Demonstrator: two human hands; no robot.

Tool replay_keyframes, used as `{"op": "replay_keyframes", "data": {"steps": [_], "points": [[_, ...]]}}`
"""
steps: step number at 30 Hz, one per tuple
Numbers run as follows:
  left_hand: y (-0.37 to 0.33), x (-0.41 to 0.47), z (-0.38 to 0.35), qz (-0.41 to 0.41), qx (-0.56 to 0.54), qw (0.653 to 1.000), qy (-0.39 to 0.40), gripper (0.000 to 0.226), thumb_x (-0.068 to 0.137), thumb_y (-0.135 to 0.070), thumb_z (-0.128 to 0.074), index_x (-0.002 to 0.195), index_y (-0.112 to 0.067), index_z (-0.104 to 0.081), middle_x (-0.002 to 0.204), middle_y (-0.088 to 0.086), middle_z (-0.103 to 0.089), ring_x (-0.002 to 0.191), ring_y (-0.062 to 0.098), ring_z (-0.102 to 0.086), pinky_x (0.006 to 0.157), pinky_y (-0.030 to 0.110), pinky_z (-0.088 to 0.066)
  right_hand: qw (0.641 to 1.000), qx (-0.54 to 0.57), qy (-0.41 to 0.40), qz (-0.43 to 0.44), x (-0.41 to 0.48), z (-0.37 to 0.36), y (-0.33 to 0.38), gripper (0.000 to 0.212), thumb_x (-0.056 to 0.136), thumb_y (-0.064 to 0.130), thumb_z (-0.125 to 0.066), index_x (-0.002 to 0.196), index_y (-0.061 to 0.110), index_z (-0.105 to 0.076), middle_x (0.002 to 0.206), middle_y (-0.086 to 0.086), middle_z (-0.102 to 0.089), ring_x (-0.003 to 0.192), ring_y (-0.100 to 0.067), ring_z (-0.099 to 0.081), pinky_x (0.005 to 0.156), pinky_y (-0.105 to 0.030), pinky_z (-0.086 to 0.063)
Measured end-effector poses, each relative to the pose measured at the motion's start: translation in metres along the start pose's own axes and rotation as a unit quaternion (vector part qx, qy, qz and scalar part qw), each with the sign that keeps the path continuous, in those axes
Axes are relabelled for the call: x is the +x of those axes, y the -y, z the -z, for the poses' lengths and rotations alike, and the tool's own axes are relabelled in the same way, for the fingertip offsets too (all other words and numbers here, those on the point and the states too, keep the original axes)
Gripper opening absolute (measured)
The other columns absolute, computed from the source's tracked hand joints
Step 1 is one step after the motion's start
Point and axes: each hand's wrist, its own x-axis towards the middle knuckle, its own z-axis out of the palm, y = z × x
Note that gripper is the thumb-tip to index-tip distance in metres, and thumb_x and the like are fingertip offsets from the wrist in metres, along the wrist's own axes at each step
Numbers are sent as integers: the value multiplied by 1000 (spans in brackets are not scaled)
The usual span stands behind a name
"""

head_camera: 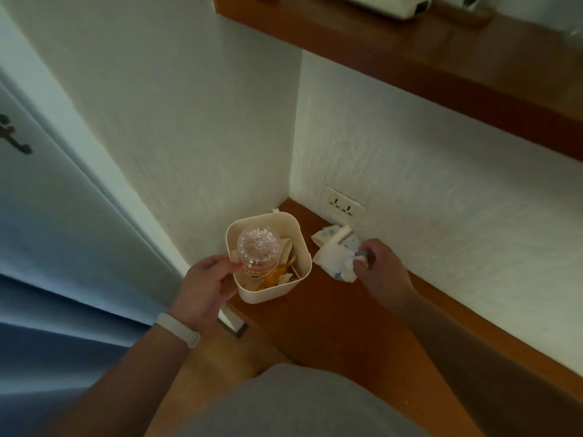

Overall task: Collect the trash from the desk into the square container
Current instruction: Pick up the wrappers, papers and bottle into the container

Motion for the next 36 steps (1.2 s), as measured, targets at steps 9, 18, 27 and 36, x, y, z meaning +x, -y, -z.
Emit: {"op": "replay_keyframes", "data": {"steps": [9,18,27,36], "points": [[0,-4,0,1,11,1000,10,31,89,-6,-63,118,4,-64,109,21,-73,97,28,-71,89,44,-55,984,148,-96,33,-19,44,77,42,87,25,-68,125,26,-49,102,13,-57,87,-1,-58,64,-23,-48],[8,-4,-12,8,12,999,34,28,88,-6,-63,115,2,-66,106,20,-75,96,30,-71,88,45,-56,992,9,-21,124,-19,25,113,39,88,28,-66,125,22,-54,105,8,-53,86,-8,-52,70,-24,-42],[12,-4,-12,13,-20,999,26,25,88,-6,-62,110,4,-67,94,14,-77,83,20,-74,74,35,-58,967,-86,127,202,-11,2,113,23,91,40,-59,109,26,-61,99,7,-55,84,-8,-56,73,-34,-54],[12,-8,1,34,-35,998,-36,24,87,-7,-65,111,-3,-68,94,12,-72,88,22,-68,78,36,-56,977,-31,81,196,19,1,99,19,93,29,-58,111,24,-62,104,9,-55,91,-8,-56,76,-26,-46]]}}
